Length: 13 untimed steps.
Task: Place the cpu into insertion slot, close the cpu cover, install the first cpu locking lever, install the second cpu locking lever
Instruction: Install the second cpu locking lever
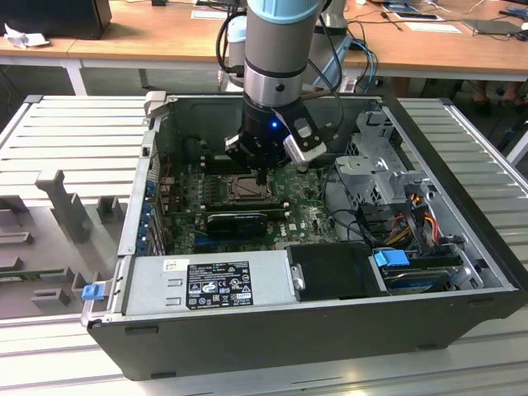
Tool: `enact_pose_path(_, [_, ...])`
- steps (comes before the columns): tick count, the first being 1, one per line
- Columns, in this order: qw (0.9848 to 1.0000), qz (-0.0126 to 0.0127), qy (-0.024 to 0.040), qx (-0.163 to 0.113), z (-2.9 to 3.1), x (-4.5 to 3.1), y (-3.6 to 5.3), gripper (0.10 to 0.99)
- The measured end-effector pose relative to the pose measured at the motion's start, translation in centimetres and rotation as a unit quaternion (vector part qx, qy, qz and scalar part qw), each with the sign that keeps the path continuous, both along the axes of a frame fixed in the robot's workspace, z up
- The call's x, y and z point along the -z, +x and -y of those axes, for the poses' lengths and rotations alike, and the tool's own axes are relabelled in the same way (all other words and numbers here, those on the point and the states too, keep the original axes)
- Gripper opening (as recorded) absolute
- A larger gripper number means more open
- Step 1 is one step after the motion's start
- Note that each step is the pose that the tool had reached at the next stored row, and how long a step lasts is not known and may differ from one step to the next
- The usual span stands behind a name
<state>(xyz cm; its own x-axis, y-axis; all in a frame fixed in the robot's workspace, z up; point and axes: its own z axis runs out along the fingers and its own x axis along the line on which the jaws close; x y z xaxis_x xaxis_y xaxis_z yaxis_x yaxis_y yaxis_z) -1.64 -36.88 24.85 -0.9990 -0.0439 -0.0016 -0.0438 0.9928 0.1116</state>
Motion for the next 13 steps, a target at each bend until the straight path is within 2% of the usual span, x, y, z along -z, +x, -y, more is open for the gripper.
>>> enact_pose_path(2, [1.0,0.0,0.0036,0.0,0.06,0.28,-0.02,0.106])
enact_pose_path(4, [1.0,0.0,0.0045,0.0,0.08,0.62,-0.03,0.106])
enact_pose_path(5, [1.0,-0.0001,0.0046,-0.001,0.21,0.92,-0.07,0.106])
enact_pose_path(8, [1.0,0.0,0.005,0.0,0.73,1.13,-0.23,0.106])
enact_pose_path(9, [1.0,0.0,0.006,-0.001,0.97,1.17,-0.48,0.106])
enact_pose_path(13, [1.0,0.0,0.0085,-0.001,1.11,1.25,-2.03,0.106])
